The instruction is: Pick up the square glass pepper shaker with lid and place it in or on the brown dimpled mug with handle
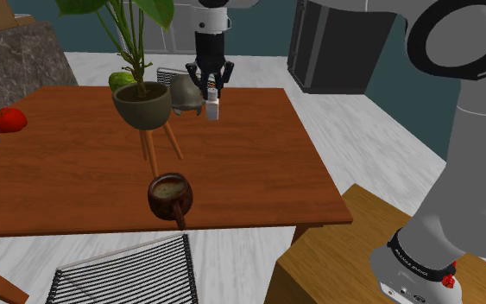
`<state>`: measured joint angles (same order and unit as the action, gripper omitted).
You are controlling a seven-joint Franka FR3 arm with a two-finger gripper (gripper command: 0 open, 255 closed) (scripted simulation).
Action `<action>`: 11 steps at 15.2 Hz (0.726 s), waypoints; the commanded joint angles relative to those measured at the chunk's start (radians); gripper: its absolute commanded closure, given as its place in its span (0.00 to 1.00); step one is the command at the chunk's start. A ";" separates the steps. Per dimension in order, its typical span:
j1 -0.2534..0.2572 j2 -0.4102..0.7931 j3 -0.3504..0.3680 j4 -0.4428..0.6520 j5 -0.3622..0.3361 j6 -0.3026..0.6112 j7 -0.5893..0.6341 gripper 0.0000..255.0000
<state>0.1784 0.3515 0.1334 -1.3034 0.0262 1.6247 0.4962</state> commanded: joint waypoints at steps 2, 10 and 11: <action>0.040 -0.025 0.020 -0.026 -0.002 0.004 0.061 1.00; 0.153 -0.042 0.077 -0.029 -0.014 0.000 0.231 1.00; 0.169 -0.039 0.084 -0.022 -0.016 -0.002 0.253 1.00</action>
<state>0.3315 0.3123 0.2106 -1.3282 0.0123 1.6235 0.7255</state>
